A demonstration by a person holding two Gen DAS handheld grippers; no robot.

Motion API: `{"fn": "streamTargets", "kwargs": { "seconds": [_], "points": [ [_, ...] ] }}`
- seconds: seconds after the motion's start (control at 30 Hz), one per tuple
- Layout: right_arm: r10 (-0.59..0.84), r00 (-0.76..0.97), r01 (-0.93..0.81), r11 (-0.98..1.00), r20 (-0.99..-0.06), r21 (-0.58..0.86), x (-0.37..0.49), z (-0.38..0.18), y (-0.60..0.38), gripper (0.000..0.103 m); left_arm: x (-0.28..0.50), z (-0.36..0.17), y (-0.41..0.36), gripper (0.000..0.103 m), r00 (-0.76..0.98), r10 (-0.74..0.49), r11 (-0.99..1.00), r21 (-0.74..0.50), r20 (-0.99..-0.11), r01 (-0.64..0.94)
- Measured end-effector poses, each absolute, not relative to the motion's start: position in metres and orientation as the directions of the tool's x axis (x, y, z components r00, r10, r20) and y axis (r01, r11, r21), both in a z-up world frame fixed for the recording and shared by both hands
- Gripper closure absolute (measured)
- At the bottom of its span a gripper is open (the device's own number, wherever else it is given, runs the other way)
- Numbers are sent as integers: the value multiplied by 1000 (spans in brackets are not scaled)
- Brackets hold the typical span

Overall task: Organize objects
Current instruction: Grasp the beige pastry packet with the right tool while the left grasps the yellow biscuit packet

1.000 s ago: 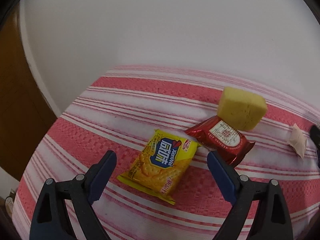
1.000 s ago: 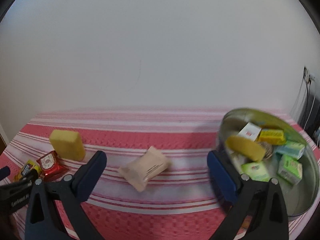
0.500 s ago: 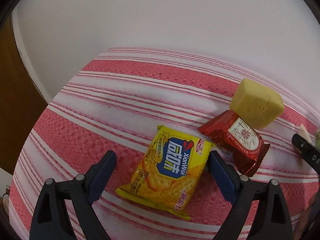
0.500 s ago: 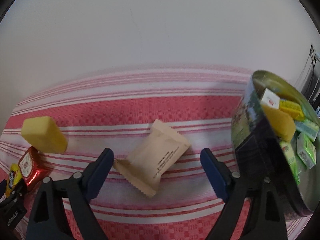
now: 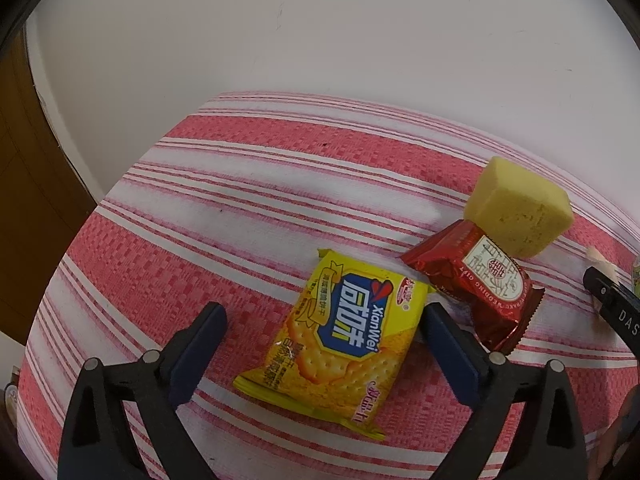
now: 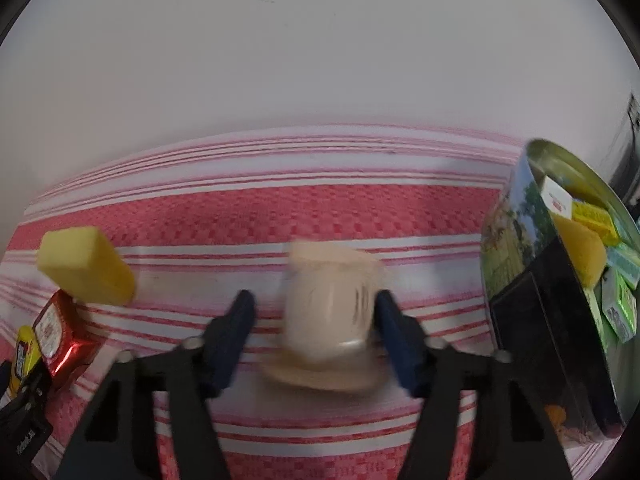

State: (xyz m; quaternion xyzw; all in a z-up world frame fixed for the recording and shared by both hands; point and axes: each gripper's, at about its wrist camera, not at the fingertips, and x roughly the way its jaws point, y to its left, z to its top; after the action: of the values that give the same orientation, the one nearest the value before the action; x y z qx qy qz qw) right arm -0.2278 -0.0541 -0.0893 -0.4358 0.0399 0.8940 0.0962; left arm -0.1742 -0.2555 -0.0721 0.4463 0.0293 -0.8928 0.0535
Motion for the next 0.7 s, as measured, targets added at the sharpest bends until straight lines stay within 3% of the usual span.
{"fn": "streamTargets", "kwargs": {
  "seconds": [0.03, 0.1, 0.7],
  "points": [
    [129, -606, -189, -982, -785, -15, -228, -89, -57, 61, -175, -72, -257, 1, -594, -69, -992, -6, -802, 123],
    [126, -610, -166, -986, -782, -29, -227, -88, -63, 63, -175, -73, -257, 1, -594, -69, -992, -6, -801, 124],
    [-72, -642, -24, -993, -763, 114, -223, -86, -54, 67, -175, -74, -255, 1, -593, -78, -991, -5, -801, 137]
  ]
}}
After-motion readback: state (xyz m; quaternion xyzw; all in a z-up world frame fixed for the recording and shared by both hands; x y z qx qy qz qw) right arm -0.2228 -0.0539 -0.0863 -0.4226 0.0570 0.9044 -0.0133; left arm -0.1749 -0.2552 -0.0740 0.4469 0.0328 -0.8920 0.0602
